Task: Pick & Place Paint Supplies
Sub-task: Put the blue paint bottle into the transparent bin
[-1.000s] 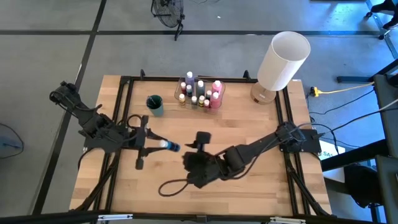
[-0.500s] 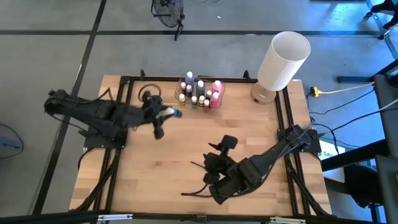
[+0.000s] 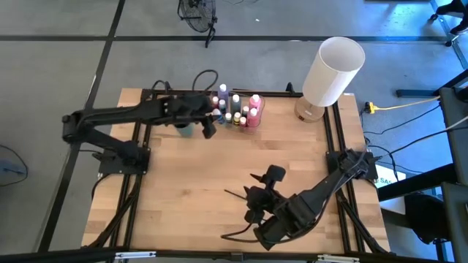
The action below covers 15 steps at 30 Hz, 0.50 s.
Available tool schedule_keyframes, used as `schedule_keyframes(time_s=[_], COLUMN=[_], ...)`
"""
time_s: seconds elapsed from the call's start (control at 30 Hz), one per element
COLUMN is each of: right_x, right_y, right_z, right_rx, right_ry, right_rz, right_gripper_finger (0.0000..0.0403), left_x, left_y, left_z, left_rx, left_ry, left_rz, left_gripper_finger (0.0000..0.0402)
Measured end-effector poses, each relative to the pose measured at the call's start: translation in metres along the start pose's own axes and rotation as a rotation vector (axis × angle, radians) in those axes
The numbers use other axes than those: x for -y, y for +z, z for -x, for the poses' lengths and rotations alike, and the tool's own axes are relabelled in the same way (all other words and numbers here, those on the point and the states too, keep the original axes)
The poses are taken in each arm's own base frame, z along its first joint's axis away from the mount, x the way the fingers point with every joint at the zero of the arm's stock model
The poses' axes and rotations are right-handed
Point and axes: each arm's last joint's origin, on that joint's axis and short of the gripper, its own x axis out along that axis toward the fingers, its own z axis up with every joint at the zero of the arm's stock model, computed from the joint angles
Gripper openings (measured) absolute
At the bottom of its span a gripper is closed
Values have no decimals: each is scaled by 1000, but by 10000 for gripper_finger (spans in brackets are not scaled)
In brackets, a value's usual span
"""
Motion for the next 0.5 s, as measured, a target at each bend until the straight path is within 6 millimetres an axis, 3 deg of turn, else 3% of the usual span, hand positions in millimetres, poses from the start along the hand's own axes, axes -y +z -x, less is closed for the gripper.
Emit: schedule_keyframes(time_s=[0.5], right_x=[-4], right_y=[-4], right_z=[8], right_rx=[25], right_ry=[0], right_rz=[17], right_gripper_finger=[222], left_x=[-39], left_y=[-2], left_z=[-40], left_rx=[-42], left_ry=[38], left_rz=[58], left_gripper_finger=[121])
